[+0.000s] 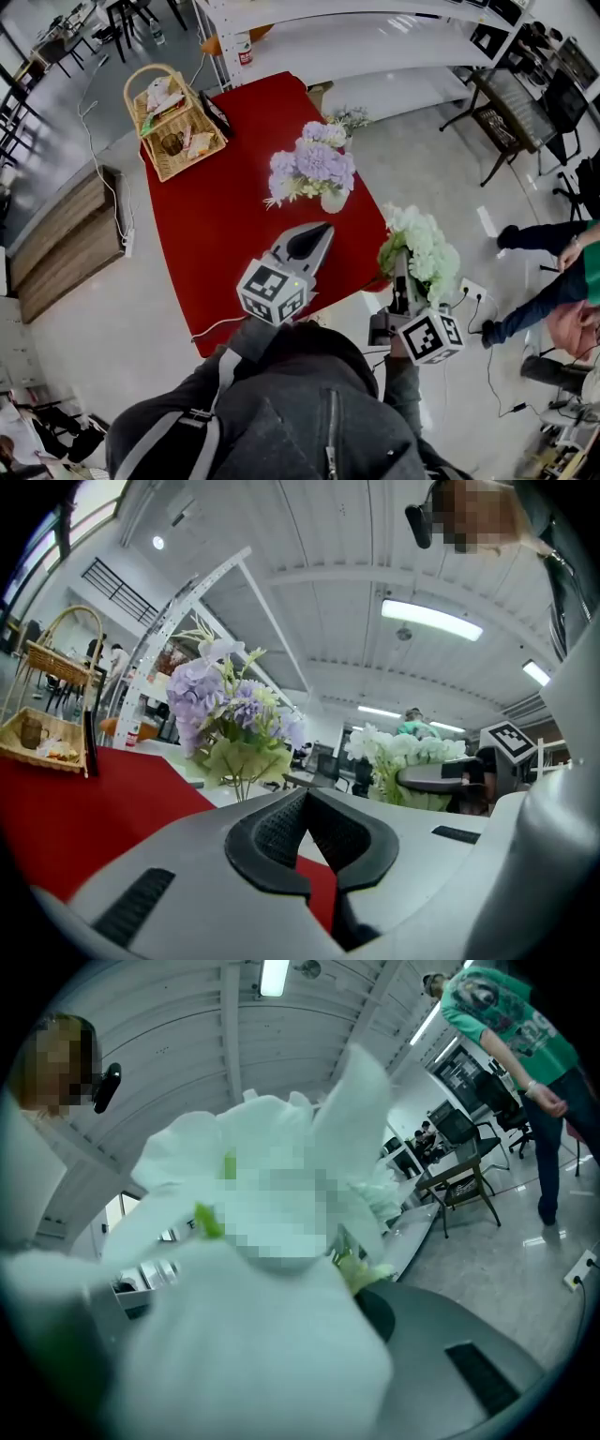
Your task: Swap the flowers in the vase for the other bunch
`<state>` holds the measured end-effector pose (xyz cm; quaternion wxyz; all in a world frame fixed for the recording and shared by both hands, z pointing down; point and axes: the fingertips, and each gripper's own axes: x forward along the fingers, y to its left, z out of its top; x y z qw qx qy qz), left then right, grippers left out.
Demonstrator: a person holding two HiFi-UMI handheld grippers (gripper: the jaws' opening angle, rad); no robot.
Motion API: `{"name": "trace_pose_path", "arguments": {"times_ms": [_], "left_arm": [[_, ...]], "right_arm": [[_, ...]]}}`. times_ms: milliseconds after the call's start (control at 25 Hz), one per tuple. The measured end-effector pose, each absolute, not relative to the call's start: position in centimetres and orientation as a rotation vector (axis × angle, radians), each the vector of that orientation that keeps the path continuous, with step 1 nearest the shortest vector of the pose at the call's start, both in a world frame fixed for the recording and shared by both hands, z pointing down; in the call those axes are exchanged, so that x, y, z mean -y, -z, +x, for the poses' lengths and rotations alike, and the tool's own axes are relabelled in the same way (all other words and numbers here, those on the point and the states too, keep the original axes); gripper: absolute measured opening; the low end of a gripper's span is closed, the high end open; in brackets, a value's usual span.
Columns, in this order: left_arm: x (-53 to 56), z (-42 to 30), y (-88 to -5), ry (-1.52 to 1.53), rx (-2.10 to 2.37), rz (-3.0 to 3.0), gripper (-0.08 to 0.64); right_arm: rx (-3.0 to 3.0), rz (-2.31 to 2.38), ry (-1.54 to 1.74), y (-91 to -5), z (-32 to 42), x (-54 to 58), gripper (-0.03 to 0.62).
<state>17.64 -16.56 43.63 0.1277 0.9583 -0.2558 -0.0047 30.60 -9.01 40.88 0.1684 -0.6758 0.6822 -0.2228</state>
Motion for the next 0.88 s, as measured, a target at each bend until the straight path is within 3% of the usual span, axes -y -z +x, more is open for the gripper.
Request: {"name": "trace_pose_path", "arguments": {"times_ms": [520, 640, 880], "left_arm": [[20.8, 18.4, -46.8, 0.010, 1.001, 2.645, 0.021], [21.6, 18.7, -47.6, 0.016, 1.010, 2.606, 0.160], [23.5, 19.5, -48.6, 0.056, 1.091, 2.592, 0.291]], "right_arm": [[-1.945, -1.916, 0.618, -40.7, 32.9, 10.1, 0.084], [-1.935, -1.962, 0.614, -40.6, 33.8, 10.2, 0.084], [-1.932, -2.008, 0.641, -41.0, 34.6, 10.0, 0.084]]}}
